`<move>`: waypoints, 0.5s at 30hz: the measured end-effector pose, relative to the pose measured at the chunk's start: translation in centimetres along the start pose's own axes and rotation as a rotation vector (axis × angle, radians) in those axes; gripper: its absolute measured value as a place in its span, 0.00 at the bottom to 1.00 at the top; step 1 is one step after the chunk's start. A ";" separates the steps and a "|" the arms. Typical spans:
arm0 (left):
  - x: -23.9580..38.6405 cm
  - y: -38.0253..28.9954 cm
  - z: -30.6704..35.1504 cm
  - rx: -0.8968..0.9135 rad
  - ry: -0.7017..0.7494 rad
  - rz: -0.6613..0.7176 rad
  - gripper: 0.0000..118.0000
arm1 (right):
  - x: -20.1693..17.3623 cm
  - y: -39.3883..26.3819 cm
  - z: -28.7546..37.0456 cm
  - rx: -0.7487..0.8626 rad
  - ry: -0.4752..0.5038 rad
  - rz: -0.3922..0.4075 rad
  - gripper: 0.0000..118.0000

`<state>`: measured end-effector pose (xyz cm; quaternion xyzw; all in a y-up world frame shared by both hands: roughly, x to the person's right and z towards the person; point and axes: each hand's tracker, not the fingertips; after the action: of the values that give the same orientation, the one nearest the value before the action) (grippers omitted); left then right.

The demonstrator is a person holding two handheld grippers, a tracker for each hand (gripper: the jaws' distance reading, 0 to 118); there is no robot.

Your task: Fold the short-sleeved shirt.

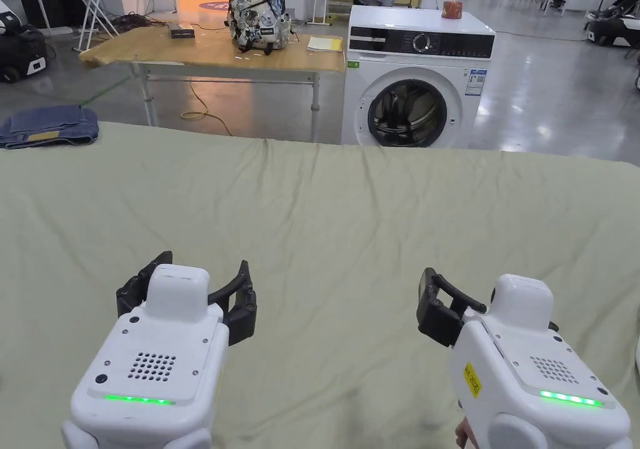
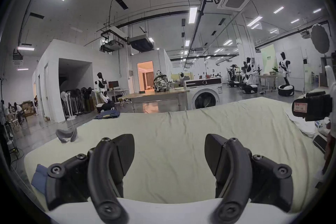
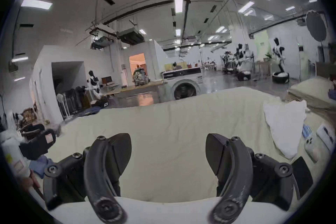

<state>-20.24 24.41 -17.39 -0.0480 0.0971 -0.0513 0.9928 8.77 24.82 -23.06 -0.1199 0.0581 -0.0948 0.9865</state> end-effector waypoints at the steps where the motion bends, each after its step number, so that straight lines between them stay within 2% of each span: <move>1: 0.0 0.0 0.0 -0.001 -0.001 0.000 0.68 | -0.2 0.1 -0.2 -0.009 -0.029 0.006 0.73; 4: -0.2 0.0 0.1 -0.009 -0.010 0.005 0.68 | -0.8 0.6 -0.8 -0.070 -0.111 0.043 0.78; 7: -0.3 -0.1 0.0 -0.016 -0.013 0.009 0.68 | -1.9 1.1 -1.2 -0.117 -0.162 0.083 0.78; 15: -0.7 -0.2 -0.1 -0.031 -0.018 0.034 0.68 | -2.9 1.0 -0.7 -0.070 -0.148 0.084 0.78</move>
<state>-20.97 24.26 -17.28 -0.0622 0.0898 -0.0326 0.9935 6.06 26.15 -23.73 -0.1585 -0.0068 -0.0420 0.9865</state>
